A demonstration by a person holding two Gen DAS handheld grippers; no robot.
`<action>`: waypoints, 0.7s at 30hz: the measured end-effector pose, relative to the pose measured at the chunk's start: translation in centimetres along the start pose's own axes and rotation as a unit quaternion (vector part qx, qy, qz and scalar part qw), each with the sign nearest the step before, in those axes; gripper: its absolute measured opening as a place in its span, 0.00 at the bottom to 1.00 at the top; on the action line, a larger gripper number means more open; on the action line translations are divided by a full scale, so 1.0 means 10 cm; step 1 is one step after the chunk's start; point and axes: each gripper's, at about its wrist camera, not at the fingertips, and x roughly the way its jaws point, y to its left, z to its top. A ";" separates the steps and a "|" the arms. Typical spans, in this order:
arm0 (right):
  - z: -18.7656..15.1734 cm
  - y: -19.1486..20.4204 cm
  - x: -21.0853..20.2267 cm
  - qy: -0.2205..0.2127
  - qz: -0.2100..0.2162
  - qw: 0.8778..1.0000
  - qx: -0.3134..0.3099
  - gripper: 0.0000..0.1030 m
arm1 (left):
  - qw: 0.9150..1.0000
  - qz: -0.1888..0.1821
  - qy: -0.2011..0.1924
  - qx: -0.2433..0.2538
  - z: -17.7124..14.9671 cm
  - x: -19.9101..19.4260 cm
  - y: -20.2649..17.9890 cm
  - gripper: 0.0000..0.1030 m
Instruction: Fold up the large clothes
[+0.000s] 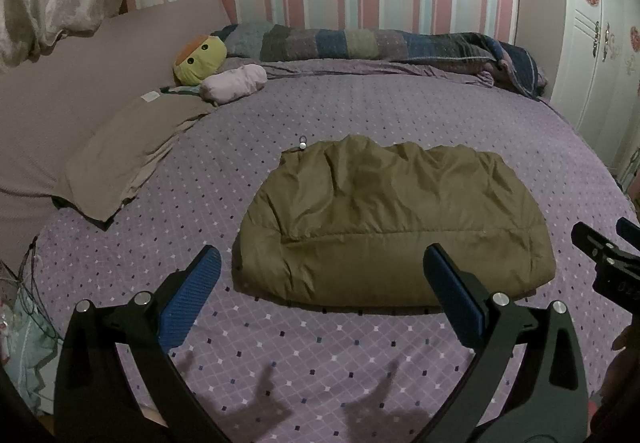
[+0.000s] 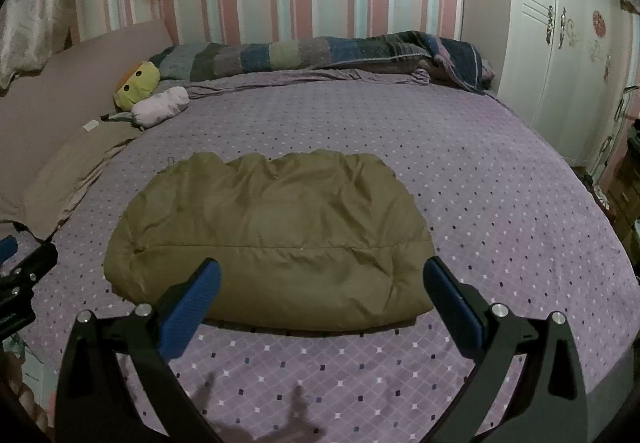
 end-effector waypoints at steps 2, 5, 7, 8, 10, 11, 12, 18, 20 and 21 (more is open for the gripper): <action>0.00 -0.01 0.00 -0.001 -0.001 1.000 -0.002 0.98 | 1.000 0.003 -0.003 0.002 0.00 -0.01 -0.01 0.97; 0.00 0.00 0.01 -0.001 0.000 1.000 -0.001 0.98 | 1.000 0.002 -0.003 0.003 0.00 -0.02 -0.04 0.97; 0.00 0.00 0.00 -0.001 -0.001 1.000 -0.001 0.98 | 1.000 0.002 -0.003 0.003 0.00 -0.03 -0.04 0.97; 0.00 0.00 0.00 -0.001 -0.001 1.000 -0.001 0.98 | 1.000 0.001 -0.003 0.003 0.01 -0.03 -0.04 0.97; 0.01 0.00 0.00 -0.001 -0.001 1.000 0.000 0.98 | 1.000 0.002 -0.006 0.003 0.02 -0.04 -0.04 0.97; 0.01 0.01 0.00 -0.001 -0.001 1.000 0.001 0.98 | 1.000 0.002 -0.007 0.004 0.02 -0.05 -0.04 0.97; 0.01 0.00 0.01 -0.001 -0.001 1.000 0.003 0.98 | 1.000 0.002 -0.008 0.005 0.03 -0.05 -0.04 0.97; 0.01 0.02 0.00 -0.001 -0.003 1.000 0.004 0.98 | 1.000 0.001 -0.013 0.005 0.04 -0.09 -0.05 0.97; 0.01 0.02 0.00 -0.001 -0.002 1.000 0.005 0.98 | 1.000 0.001 -0.014 0.004 0.03 -0.10 -0.05 0.97; 0.01 0.02 0.00 -0.001 -0.002 1.000 0.005 0.98 | 1.000 0.001 -0.013 0.004 0.03 -0.10 -0.05 0.97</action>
